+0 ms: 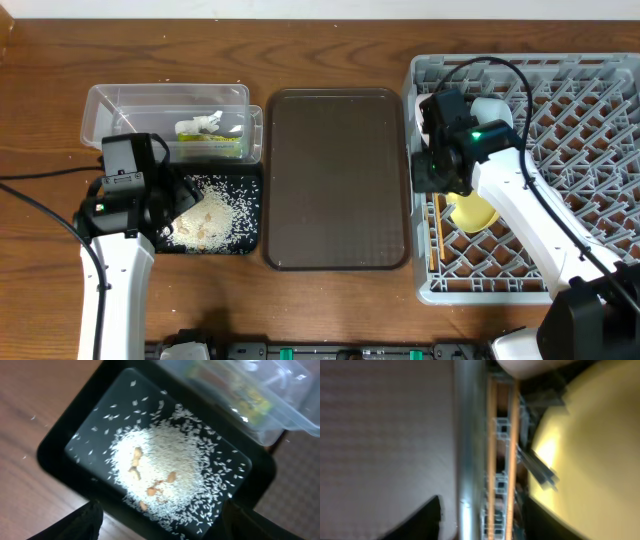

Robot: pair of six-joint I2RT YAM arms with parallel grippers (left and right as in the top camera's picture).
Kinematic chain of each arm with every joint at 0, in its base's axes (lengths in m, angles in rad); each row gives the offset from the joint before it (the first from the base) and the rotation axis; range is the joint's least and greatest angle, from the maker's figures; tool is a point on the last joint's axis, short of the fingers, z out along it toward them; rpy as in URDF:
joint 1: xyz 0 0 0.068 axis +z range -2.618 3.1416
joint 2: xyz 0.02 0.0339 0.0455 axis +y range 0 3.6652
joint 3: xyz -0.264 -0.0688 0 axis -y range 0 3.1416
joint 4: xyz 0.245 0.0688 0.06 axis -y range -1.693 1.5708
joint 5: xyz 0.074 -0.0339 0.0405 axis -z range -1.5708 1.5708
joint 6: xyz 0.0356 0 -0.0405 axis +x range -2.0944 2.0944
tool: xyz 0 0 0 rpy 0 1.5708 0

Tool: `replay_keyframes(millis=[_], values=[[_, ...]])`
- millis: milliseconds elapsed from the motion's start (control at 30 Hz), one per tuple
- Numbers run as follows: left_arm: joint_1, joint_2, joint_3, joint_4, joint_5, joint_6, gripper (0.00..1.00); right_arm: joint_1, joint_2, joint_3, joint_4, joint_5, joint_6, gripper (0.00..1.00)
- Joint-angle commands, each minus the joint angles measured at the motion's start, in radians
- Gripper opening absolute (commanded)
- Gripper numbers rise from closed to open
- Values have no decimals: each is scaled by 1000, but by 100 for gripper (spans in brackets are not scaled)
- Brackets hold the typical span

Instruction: Sort waste into correct bins and load items into the dishwasher rack

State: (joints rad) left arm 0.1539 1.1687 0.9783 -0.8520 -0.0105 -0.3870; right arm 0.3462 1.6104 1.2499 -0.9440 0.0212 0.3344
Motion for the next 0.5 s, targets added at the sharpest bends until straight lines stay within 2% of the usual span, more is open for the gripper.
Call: replay_keyframes(millis=[0, 33, 67, 200, 333, 467], values=[[-39, -9, 8, 17, 63, 106, 80, -14, -72, 13, 83, -92, -64, 77], [-54, -9, 8, 17, 63, 128, 80, -14, -86, 13, 112, -108, -82, 84], [-70, -8, 8, 15, 63, 146, 80, -14, -101, 13, 137, -122, -118, 86], [-129, -5, 8, -63, 63, 170, 88, -24, -161, 13, 124, -123, -155, 84], [-134, -10, 8, -190, 64, 166, 87, -51, -225, 12, 35, -69, -72, 91], [-134, -78, -6, -214, 92, 193, 87, -57, -309, -3, -12, -36, -58, 94]])
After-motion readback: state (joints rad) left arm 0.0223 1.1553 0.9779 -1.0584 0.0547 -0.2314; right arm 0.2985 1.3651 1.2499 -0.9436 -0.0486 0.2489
